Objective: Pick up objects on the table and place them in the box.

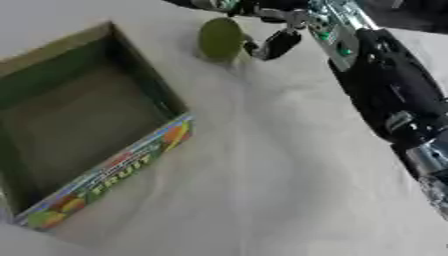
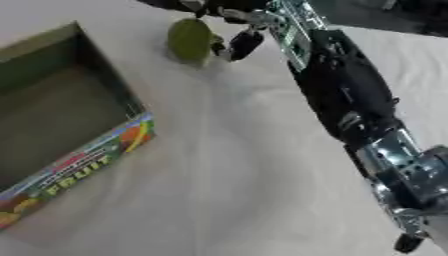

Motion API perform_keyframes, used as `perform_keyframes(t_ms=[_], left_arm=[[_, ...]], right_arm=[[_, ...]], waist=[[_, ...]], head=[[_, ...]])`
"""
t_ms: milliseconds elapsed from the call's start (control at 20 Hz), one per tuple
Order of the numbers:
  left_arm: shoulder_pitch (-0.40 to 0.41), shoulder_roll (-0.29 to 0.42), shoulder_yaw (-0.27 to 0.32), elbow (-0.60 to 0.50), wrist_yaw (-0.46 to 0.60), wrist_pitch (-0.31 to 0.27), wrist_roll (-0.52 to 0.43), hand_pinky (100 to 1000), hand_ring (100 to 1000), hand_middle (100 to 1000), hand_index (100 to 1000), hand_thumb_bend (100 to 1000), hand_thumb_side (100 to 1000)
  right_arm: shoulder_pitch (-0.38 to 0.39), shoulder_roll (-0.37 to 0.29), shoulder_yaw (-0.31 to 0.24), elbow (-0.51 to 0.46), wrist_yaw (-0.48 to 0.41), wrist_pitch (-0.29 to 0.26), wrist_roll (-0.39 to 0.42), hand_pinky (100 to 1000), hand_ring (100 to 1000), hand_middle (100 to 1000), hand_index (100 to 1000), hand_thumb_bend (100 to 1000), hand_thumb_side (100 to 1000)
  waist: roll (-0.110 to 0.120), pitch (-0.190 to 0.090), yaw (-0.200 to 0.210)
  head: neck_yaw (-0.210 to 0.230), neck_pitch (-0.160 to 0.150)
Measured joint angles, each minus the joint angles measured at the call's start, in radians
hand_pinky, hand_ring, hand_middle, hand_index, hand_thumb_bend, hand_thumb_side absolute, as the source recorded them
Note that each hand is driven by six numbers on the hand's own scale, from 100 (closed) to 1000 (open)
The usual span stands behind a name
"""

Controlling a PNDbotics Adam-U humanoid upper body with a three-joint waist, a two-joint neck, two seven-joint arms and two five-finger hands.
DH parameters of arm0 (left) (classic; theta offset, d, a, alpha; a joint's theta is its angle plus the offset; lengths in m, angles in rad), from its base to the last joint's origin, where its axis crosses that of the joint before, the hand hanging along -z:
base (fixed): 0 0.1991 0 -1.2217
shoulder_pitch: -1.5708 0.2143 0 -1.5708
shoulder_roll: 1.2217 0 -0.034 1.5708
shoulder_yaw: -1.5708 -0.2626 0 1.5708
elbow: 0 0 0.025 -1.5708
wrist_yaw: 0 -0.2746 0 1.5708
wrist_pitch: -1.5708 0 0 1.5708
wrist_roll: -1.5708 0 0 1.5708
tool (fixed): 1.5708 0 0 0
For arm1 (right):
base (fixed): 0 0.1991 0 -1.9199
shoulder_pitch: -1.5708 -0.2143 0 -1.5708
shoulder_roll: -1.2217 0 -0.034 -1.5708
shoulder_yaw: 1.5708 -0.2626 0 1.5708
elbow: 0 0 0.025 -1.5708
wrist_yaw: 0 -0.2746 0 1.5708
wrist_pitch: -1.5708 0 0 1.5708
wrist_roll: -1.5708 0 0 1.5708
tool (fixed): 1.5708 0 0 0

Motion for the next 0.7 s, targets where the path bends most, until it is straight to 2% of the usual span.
perform_keyframes(t_ms=[350, 700], left_arm=[[-0.002, -0.008, 0.000, 0.000, 0.000, -0.001, -0.006, 580, 662, 631, 737, 100, 566], [-0.003, -0.008, 0.000, 0.000, 0.001, 0.001, -0.010, 579, 662, 632, 737, 100, 567]], right_arm=[[-0.011, 0.017, -0.027, 0.022, 0.016, 0.025, -0.061, 942, 915, 939, 1000, 100, 170], [-0.030, 0.017, -0.051, 0.022, -0.022, 0.055, -0.084, 956, 910, 939, 1000, 100, 134]], waist=[[-0.001, 0.007, 0.004], [-0.003, 0.014, 0.007]], head=[[-0.003, -0.006], [-0.004, -0.013]])
